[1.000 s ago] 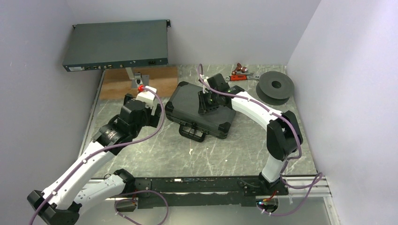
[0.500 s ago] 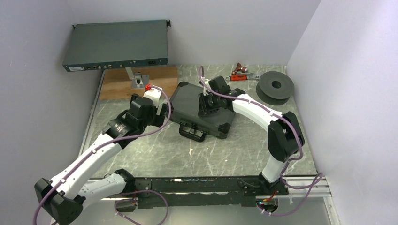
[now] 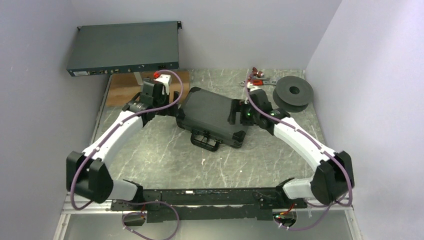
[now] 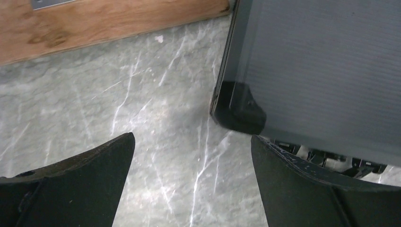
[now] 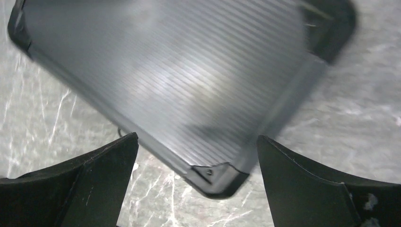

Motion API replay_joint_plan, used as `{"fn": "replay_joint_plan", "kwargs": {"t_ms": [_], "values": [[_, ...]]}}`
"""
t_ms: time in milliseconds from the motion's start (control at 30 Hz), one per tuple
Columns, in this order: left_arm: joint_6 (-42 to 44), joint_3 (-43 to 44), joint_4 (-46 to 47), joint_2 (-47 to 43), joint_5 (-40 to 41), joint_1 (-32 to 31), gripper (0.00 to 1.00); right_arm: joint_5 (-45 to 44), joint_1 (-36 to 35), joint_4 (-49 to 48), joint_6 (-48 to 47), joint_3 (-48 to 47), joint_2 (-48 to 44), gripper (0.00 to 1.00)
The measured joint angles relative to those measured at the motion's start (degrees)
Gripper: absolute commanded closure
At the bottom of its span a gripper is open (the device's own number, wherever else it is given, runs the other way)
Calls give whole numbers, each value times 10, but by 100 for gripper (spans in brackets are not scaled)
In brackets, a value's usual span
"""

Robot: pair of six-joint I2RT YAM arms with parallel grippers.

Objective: Pack up texas hold em set

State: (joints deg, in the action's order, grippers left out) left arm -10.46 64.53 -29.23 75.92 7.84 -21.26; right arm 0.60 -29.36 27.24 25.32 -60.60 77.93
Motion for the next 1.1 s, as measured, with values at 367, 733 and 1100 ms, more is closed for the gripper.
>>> {"fn": "replay_joint_plan", "kwargs": {"t_ms": [367, 733, 1100], "values": [[-2, 15, 97, 155, -105, 38, 2, -46, 106, -3, 84, 91, -72, 4], [-22, -9, 186, 182, -193, 43, 22, 7, 121, -55, 91, 100, 8, 20], [-69, -148, 345, 119, -236, 39, 36, 81, 126, -93, 73, 83, 47, 34]]}}
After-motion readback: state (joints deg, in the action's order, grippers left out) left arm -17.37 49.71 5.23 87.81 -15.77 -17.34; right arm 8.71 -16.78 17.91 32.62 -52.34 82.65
